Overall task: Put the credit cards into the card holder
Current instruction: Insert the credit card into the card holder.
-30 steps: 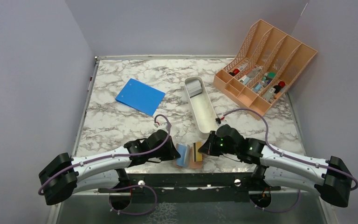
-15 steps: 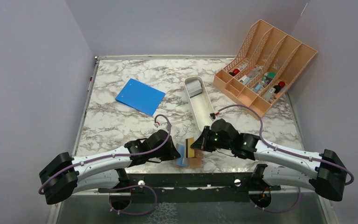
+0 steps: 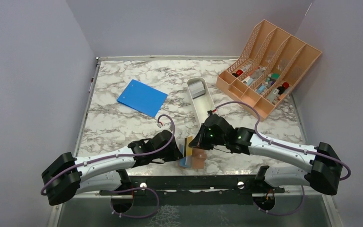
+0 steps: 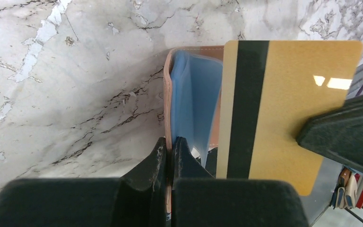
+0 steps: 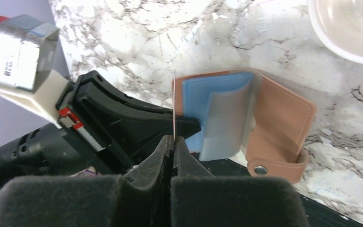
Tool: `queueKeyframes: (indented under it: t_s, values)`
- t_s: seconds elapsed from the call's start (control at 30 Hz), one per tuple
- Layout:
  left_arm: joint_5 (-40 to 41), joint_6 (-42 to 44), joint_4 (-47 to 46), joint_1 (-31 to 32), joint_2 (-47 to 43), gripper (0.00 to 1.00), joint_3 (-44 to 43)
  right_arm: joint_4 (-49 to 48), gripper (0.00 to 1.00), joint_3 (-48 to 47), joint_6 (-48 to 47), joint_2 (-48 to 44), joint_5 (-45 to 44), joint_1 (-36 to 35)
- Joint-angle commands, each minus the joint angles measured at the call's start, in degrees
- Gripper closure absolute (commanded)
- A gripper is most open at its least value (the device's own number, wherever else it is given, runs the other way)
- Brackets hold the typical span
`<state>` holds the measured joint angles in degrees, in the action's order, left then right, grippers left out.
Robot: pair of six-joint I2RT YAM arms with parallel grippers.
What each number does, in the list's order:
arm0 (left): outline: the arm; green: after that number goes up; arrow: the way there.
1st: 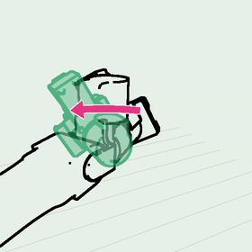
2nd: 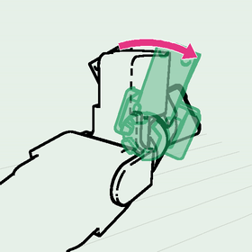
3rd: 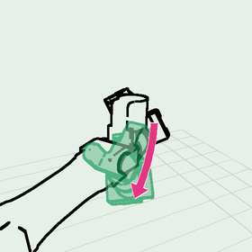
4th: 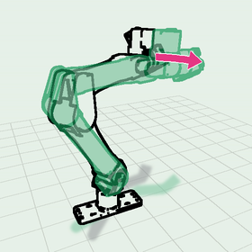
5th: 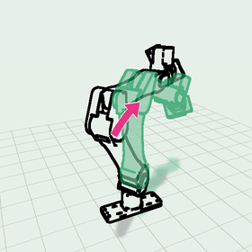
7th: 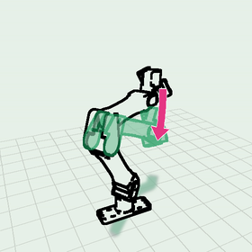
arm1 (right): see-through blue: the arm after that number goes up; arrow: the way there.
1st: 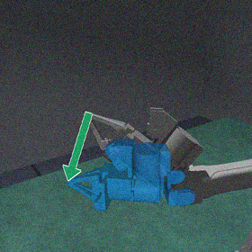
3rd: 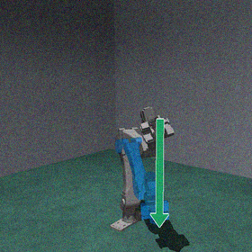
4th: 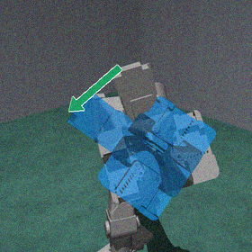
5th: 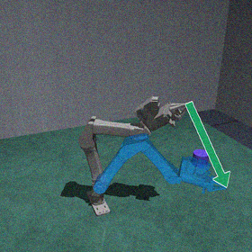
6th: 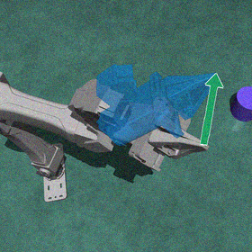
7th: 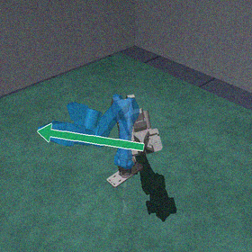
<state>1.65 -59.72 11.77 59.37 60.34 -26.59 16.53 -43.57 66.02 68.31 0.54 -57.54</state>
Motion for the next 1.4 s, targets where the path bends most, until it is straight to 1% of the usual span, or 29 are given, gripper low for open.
queueKeyframes:
  t_s: [0.0, 0.27, 0.43, 0.5, 0.63, 0.8, 0.97, 1.1, 1.27, 1.3, 1.37]
  values:
    - [1.70, 0.51, -0.23, 0.30, -0.57, 1.00, -1.43, 4.74, 0.99, -1.98, 1.99, 1.65, -3.08, -0.81]
    - [1.78, 0.83, -0.42, 0.30, -0.15, 1.00, -1.56, 4.10, 0.99, -2.05, 0.65, 5.51, -3.18, -1.26]
    - [1.92, 0.86, -0.42, 0.30, -0.34, 1.00, -1.31, 9.38, 0.99, -4.03, -0.72, 6.87, -6.28, -1.24]
    - [2.04, 0.84, -0.48, 0.30, -0.73, 1.00, -0.92, 10.77, 0.99, -4.01, -1.90, 6.52, -7.51, -1.25]
    - [1.80, 0.10, -1.72, 0.36, -1.51, 1.00, 1.68, 6.66, 0.99, 0.64, -6.38, 2.57, -6.28, -1.26]
    - [1.13, -0.45, -2.85, 0.30, -1.61, 0.91, 3.63, -1.86, 0.99, 9.78, -8.93, -1.43, -1.49, -1.26]
    - [1.77, -0.97, -2.55, 0.26, -1.55, 0.71, 5.78, -10.54, 0.99, 17.92, -7.25, -4.41, 0.64, -1.26]
    - [3.90, -0.23, 0.99, 0.28, -1.79, 0.63, 4.51, -14.80, 0.99, 22.85, -6.18, -7.11, 1.00, -1.25]
    - [7.47, 1.53, 4.66, 0.31, -2.04, 0.61, 2.11, -15.79, 0.99, 25.95, -4.99, -10.24, 0.20, -1.25]
    - [7.89, 1.92, 4.96, 0.28, -1.86, 0.62, 1.61, -15.68, 0.99, 26.25, -4.95, -10.84, 0.04, -1.26]
    - [8.12, 2.64, 4.84, 0.30, -1.33, 0.69, 1.01, -15.85, 0.99, 26.76, -4.87, -11.87, 0.03, -1.26]
